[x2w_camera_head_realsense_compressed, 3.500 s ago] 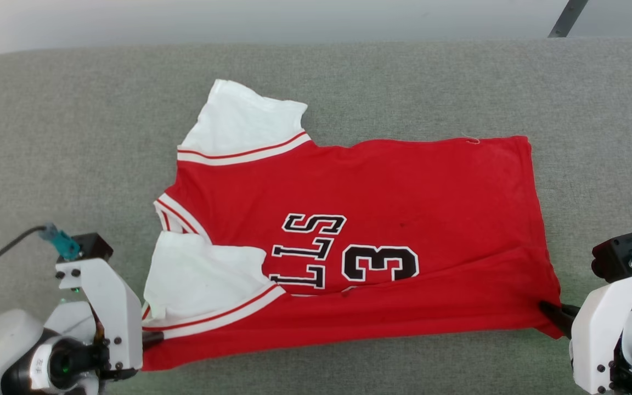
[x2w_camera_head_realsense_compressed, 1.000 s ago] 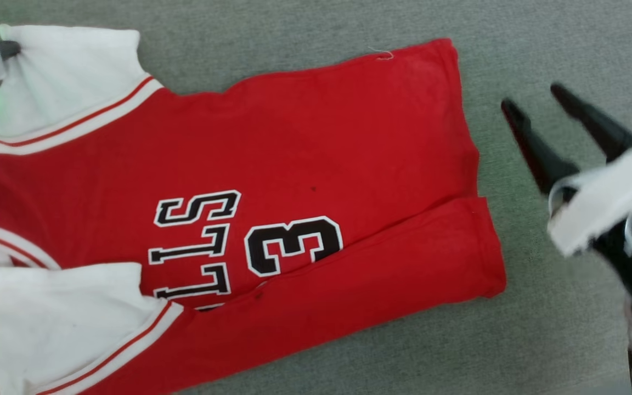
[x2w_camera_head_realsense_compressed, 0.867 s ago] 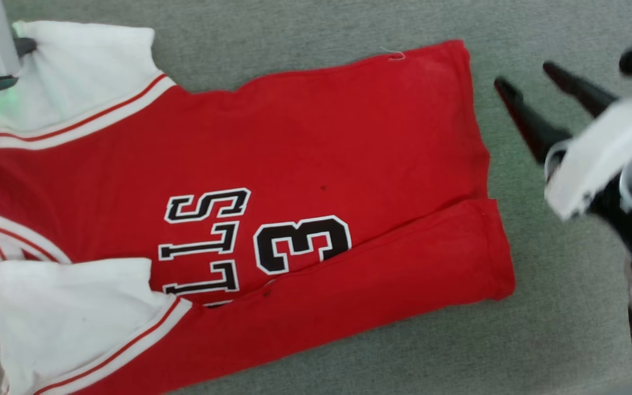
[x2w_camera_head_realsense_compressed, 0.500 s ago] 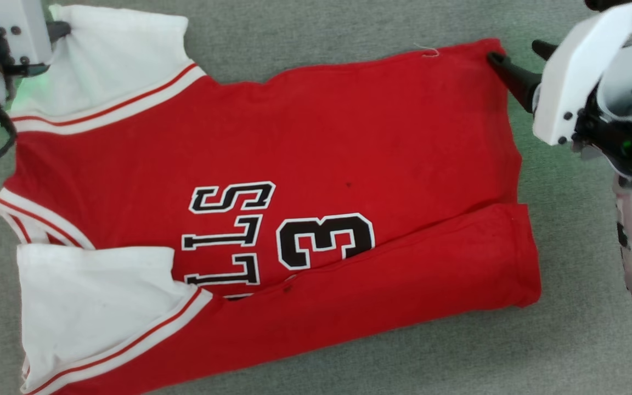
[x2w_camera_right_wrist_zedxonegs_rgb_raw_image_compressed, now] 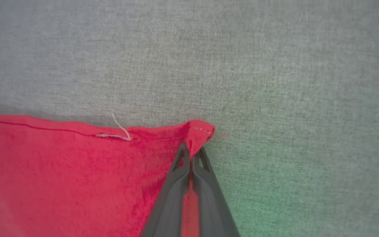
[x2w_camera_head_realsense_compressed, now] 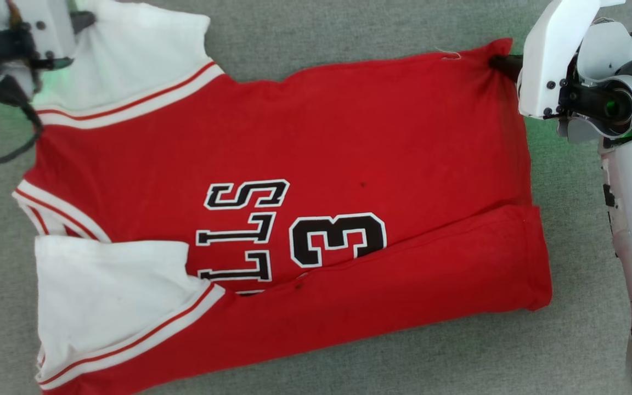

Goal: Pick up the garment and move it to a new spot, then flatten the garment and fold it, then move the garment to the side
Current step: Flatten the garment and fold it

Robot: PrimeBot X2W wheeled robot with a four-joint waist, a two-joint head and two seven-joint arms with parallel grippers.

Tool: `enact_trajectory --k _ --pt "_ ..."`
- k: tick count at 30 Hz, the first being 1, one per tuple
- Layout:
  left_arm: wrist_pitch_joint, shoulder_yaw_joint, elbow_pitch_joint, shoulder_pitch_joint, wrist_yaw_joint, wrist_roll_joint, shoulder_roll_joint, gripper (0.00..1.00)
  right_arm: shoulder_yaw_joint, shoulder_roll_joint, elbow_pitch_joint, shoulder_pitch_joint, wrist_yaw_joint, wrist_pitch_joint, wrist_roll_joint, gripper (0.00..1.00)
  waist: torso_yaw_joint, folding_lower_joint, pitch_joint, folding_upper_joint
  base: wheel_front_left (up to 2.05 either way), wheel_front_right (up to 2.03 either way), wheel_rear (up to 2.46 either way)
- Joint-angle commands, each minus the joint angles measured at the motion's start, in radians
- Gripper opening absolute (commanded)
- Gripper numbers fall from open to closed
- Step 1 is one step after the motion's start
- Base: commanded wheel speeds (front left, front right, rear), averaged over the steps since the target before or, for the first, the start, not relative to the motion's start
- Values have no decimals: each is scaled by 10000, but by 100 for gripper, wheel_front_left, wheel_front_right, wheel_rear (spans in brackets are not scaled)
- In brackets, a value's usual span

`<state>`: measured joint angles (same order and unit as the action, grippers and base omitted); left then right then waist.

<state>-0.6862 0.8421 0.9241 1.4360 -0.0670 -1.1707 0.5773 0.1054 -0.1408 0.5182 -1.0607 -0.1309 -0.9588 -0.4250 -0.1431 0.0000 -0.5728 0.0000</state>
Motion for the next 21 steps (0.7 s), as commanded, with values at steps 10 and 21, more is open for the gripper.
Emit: enact_trajectory --k 10,21 --pt "491 -273 -74 -130 -421 -371 -45 0 925 -847 -333 590 3 1019 -721 0 500 0 1058 0 0 0 0" --pt "349 -253 -1800 -1043 -430 -597 793 0 1786 -2220 -1871 1984 3 1463 -1673 0 932 0 2282 0 0 0 0"
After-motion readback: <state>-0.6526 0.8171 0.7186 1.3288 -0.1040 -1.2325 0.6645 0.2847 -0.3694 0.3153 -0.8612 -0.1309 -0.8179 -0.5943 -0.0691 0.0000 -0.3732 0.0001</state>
